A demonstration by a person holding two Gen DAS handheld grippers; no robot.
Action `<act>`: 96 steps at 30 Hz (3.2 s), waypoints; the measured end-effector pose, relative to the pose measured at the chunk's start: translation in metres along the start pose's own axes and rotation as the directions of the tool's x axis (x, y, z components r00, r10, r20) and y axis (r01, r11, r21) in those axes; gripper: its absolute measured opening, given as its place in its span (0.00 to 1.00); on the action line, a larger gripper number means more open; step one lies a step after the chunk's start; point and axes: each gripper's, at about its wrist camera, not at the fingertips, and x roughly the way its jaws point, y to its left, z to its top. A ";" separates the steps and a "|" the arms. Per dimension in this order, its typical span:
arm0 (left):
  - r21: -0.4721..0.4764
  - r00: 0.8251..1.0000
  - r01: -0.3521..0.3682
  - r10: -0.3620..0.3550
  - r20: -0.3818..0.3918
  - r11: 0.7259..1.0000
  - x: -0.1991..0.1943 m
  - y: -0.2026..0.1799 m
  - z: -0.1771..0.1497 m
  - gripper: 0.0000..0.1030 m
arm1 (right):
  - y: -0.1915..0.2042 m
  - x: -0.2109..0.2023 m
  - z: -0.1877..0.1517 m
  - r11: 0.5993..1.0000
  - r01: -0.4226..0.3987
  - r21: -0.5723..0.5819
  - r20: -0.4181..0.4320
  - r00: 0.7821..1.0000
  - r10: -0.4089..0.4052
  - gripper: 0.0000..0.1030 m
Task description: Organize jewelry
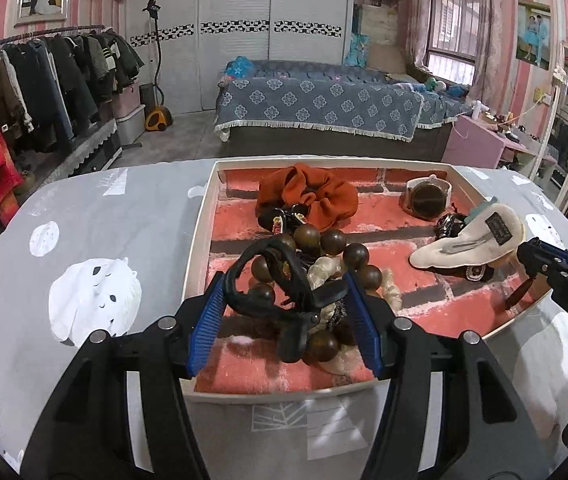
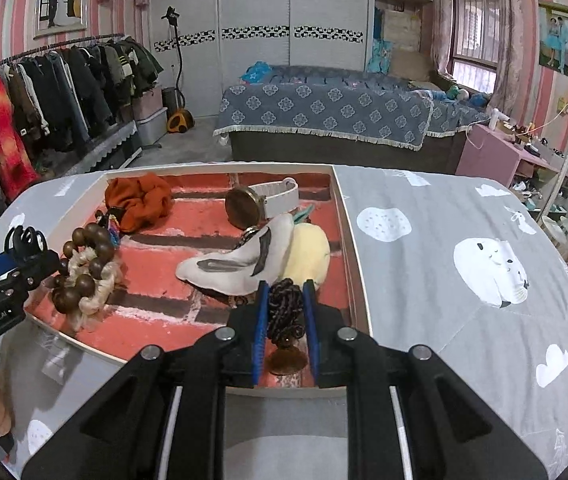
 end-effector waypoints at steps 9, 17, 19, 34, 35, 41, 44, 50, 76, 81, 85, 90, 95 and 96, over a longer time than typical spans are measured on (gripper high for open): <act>0.004 0.999 0.008 -0.008 -0.049 1.000 0.020 -0.003 -0.003 0.56 | -0.005 0.014 -0.002 1.000 -0.009 0.027 -0.005 1.000 0.009 0.17; 0.006 0.999 0.009 -0.009 -0.043 1.000 0.020 -0.002 -0.004 0.56 | -0.004 0.026 -0.007 0.999 -0.022 0.035 -0.030 0.999 0.023 0.17; 0.008 0.999 0.007 -0.007 -0.045 1.000 0.021 -0.001 -0.005 0.57 | -0.004 0.028 -0.007 0.999 -0.030 0.038 -0.038 0.999 0.032 0.17; 0.014 0.999 -0.047 0.047 0.006 0.999 -0.004 -0.004 -0.007 0.95 | -0.007 0.015 -0.014 0.998 -0.026 0.052 -0.054 0.998 0.029 0.74; 0.010 0.999 -0.053 0.053 0.014 0.999 -0.009 -0.002 -0.006 0.95 | -0.007 0.012 -0.015 0.998 -0.027 0.048 -0.054 0.998 0.030 0.76; -0.048 0.998 -0.053 0.054 0.031 0.997 -0.040 0.011 -0.013 0.95 | 0.000 -0.017 -0.024 1.000 -0.008 0.007 -0.005 1.000 0.008 0.94; -0.073 0.995 -0.077 0.082 0.060 0.994 -0.064 0.017 -0.022 0.95 | 0.002 -0.036 -0.032 1.000 -0.008 0.013 0.020 1.000 0.007 0.96; -0.076 0.982 -0.087 0.099 0.163 0.993 -0.119 0.017 -0.053 0.95 | 0.015 -0.089 -0.059 1.000 0.008 -0.024 0.116 0.993 -0.005 0.96; -0.030 0.935 -0.141 0.143 0.323 0.990 -0.209 -0.009 -0.138 0.95 | 0.024 -0.194 -0.140 0.999 0.045 -0.021 0.335 0.941 -0.035 0.96; -0.025 0.937 -0.146 0.146 0.317 0.989 -0.207 -0.010 -0.141 0.95 | 0.024 -0.195 -0.142 0.999 0.048 -0.024 0.342 0.939 -0.037 0.96; -0.036 0.944 -0.137 0.141 0.298 0.990 -0.203 -0.007 -0.141 0.95 | 0.027 -0.196 -0.143 0.998 0.053 -0.036 0.348 0.937 -0.037 0.96; -0.033 0.942 -0.140 0.143 0.305 0.990 -0.204 -0.008 -0.142 0.95 | 0.028 -0.197 -0.143 0.998 0.054 -0.037 0.345 0.938 -0.038 0.96; -0.035 0.941 -0.143 0.147 0.305 0.989 -0.204 -0.008 -0.142 0.95 | 0.028 -0.197 -0.143 0.998 0.056 -0.041 0.344 0.938 -0.039 0.96; -0.037 0.941 -0.143 0.147 0.303 0.989 -0.204 -0.008 -0.142 0.95 | 0.029 -0.196 -0.143 0.997 0.057 -0.042 0.343 0.939 -0.039 0.96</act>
